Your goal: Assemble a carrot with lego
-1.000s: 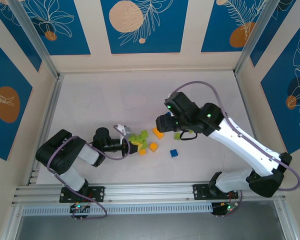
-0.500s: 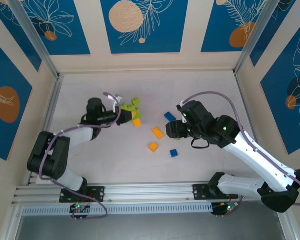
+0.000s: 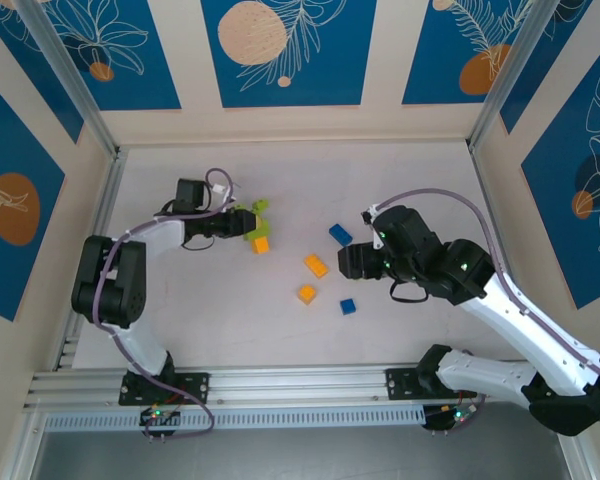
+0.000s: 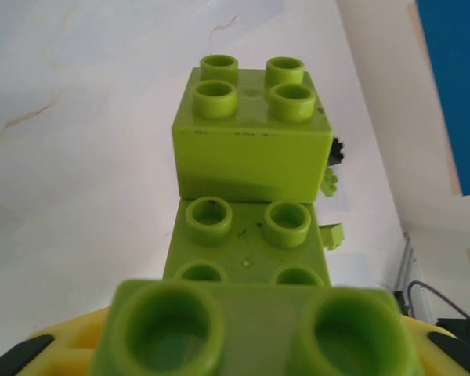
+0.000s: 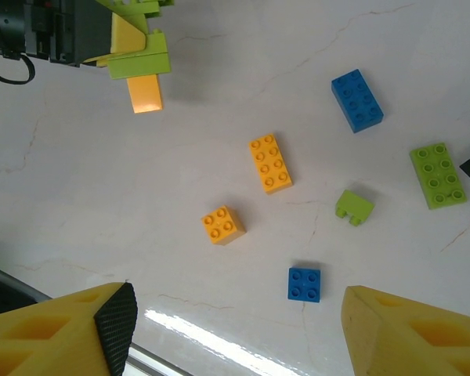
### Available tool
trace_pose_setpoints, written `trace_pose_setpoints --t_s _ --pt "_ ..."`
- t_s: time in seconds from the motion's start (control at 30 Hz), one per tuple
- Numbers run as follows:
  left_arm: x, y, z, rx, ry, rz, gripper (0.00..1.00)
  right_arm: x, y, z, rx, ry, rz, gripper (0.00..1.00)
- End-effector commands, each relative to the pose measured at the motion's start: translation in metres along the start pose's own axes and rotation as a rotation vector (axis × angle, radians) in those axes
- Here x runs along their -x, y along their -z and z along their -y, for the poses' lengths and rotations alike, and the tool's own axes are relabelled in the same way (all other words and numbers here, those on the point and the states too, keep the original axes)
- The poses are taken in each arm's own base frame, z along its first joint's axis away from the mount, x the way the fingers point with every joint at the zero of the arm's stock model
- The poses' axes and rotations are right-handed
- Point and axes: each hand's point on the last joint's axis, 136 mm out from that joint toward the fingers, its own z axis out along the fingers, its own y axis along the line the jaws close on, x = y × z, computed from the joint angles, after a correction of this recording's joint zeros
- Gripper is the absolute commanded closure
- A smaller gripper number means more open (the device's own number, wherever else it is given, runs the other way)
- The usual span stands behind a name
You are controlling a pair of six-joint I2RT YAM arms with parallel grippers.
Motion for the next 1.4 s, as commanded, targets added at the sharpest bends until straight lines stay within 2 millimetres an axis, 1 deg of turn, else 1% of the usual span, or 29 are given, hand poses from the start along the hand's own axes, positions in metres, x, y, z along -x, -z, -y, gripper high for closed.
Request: trace_pose_setpoints --t_s 0.0,0.07,0.13,0.3,0.57,0.63,0.67,0.87,1.0,1.07,1.13,1.17,1.2,1.23,1.27,1.3,1.33,1.37 --pt "-0.013 -0.002 -0.023 0.07 0.048 -0.074 0.55 -0.003 -0.006 -0.003 0.018 -0.021 -0.015 0.29" --pt "-0.015 -0.005 -0.033 0.094 0.053 -0.089 0.55 -0.005 -0.008 -0.001 0.011 -0.025 -0.017 0.29" --pt "-0.016 -0.008 -0.037 0.096 0.059 -0.098 0.55 -0.007 -0.01 0.001 0.005 -0.027 -0.023 0.29" --pt "-0.013 -0.008 -0.038 0.102 0.052 -0.093 0.53 -0.009 -0.014 0.003 0.0 -0.031 -0.032 0.29" --pt "-0.006 -0.008 -0.044 0.111 0.054 -0.092 0.52 -0.013 -0.02 0.005 0.005 -0.041 -0.041 0.29" --pt "-0.005 -0.006 -0.046 0.122 0.054 -0.092 0.48 -0.014 -0.02 0.005 0.005 -0.042 -0.042 0.29" --pt "-0.005 -0.005 -0.048 0.132 0.051 -0.093 0.47 -0.014 -0.02 0.006 0.004 -0.042 -0.043 0.29" --pt "-0.006 0.007 -0.06 0.198 0.052 -0.082 0.47 -0.016 -0.02 0.007 0.0 -0.044 -0.046 0.29" --pt "-0.001 0.018 -0.059 0.214 0.052 -0.051 0.48 -0.019 -0.023 0.009 -0.01 -0.045 -0.053 0.29" --pt "0.003 0.023 -0.051 0.201 0.038 -0.023 0.48 -0.021 -0.024 0.013 -0.028 -0.047 -0.056 0.29" --pt "0.008 0.029 -0.03 0.145 0.001 0.017 0.47 -0.024 -0.028 0.018 -0.056 -0.044 -0.065 0.29" --pt "0.01 0.033 -0.018 0.114 -0.026 0.035 0.42 -0.025 -0.031 0.021 -0.07 -0.047 -0.075 0.29" --pt "0.011 0.036 -0.003 0.077 -0.065 0.055 0.29 -0.027 -0.034 0.022 -0.082 -0.048 -0.087 0.29" --pt "0.012 0.038 0.013 0.037 -0.109 0.079 0.18 -0.028 -0.039 0.023 -0.09 -0.049 -0.104 0.29" --pt "0.012 0.04 0.026 0.004 -0.143 0.1 0.08 -0.03 -0.043 0.022 -0.092 -0.047 -0.121 0.28" --pt "0.012 0.041 0.043 -0.05 -0.191 0.127 0.01 -0.031 -0.049 0.02 -0.087 -0.046 -0.14 0.28" --pt "0.011 0.043 0.058 -0.109 -0.236 0.154 0.01 -0.032 -0.055 0.017 -0.085 -0.051 -0.16 0.28" --pt "0.011 0.045 0.066 -0.136 -0.257 0.188 0.01 -0.033 -0.06 0.015 -0.084 -0.057 -0.177 0.28"
